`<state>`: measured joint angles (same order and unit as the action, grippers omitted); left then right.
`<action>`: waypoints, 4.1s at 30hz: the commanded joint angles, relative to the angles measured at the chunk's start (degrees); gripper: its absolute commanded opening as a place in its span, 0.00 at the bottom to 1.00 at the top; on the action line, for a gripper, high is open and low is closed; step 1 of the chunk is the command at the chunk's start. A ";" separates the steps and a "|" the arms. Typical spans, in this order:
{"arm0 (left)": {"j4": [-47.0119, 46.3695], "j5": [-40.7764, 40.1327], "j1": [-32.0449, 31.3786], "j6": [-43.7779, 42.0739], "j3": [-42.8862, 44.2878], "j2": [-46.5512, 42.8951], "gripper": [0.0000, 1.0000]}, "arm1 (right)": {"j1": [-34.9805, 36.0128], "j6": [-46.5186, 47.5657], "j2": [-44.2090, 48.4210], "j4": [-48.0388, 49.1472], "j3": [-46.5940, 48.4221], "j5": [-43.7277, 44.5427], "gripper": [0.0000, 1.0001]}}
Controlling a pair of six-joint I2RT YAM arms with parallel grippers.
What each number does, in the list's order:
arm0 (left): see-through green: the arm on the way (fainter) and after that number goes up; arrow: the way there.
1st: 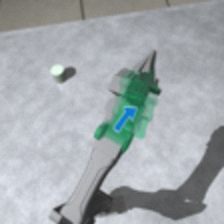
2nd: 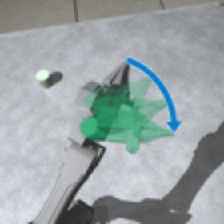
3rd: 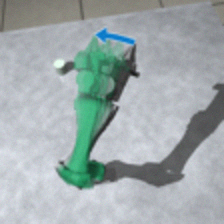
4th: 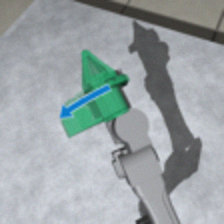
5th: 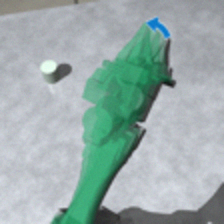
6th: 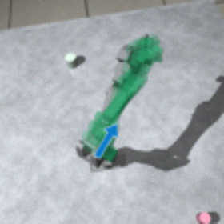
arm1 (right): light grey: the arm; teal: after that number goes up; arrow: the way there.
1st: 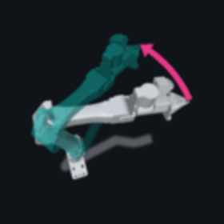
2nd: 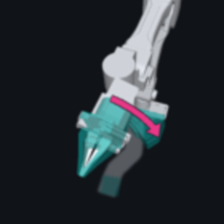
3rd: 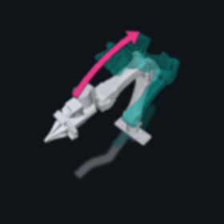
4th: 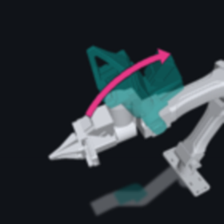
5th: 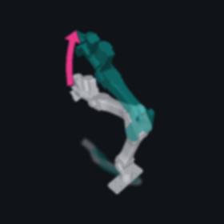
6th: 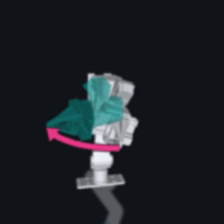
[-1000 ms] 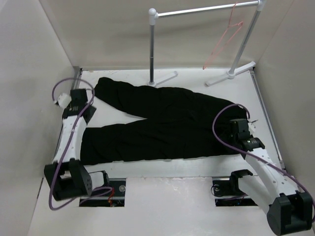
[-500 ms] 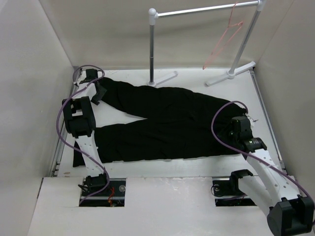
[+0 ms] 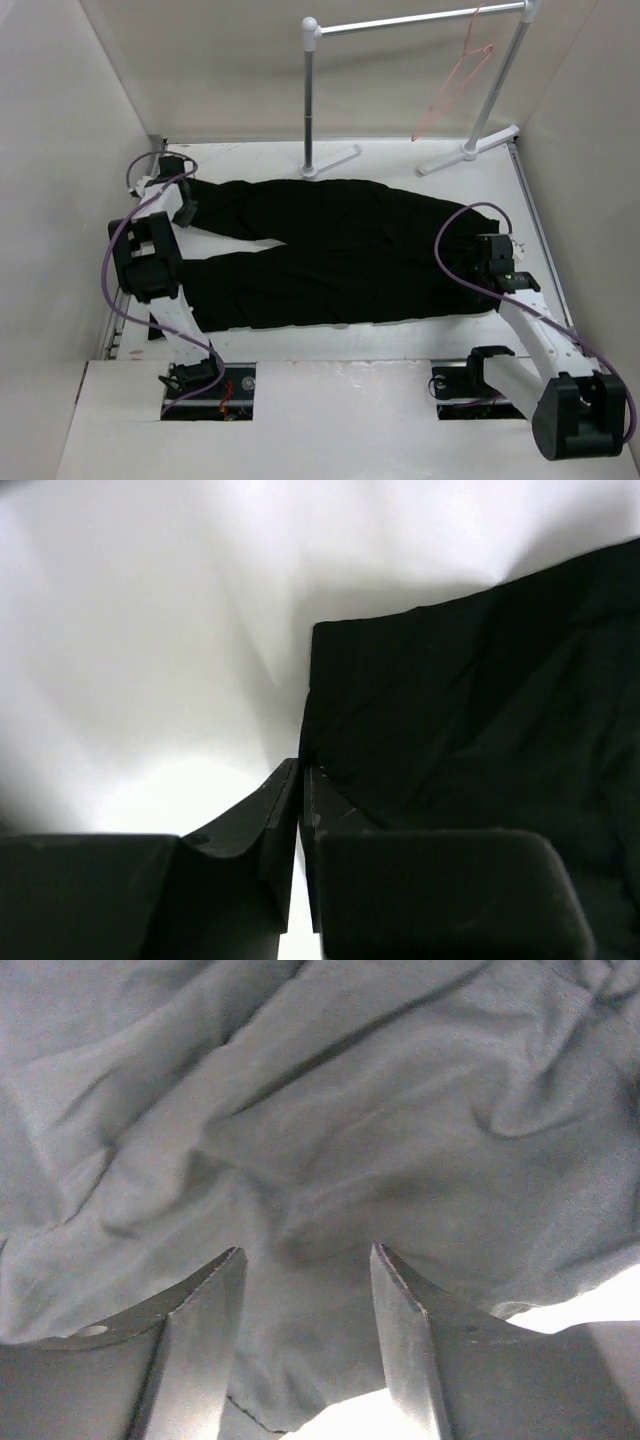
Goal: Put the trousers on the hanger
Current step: Flatten out the trousers at the center of the board.
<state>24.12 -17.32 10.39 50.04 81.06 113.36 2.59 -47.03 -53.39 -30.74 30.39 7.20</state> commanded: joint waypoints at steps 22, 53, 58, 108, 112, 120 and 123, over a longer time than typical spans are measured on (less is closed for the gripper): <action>0.57 6.25 3.98 -10.05 19.03 6.85 0.58 | 1.49 -0.26 -1.55 4.81 5.82 0.00 0.38; 13.58 1.15 6.97 -10.14 29.99 1.65 0.03 | 2.64 -1.40 -15.61 13.96 4.41 1.41 0.75; 21.22 1.67 7.76 -10.05 54.78 22.83 0.09 | 2.64 -1.05 -12.10 8.43 7.39 4.65 0.78; -4.26 0.98 -44.81 -4.60 -31.22 -33.01 0.60 | -20.03 -2.80 -52.96 17.38 44.31 -4.48 0.02; -1.01 0.36 -38.84 -4.43 -34.20 -39.34 0.62 | -21.53 -6.41 -53.40 17.47 45.63 -4.83 0.04; 14.70 1.15 -19.69 0.66 -40.01 -56.82 0.63 | -16.45 -6.33 -42.97 17.47 39.85 1.22 0.78; 24.27 1.41 -12.83 3.91 -40.36 -62.19 0.62 | -10.66 -6.59 -33.66 17.73 33.53 4.65 0.81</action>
<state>35.90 -15.49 -6.61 49.69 41.54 55.35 -13.06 -52.88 -97.01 -15.77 67.07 7.01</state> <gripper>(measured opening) 0.625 0.809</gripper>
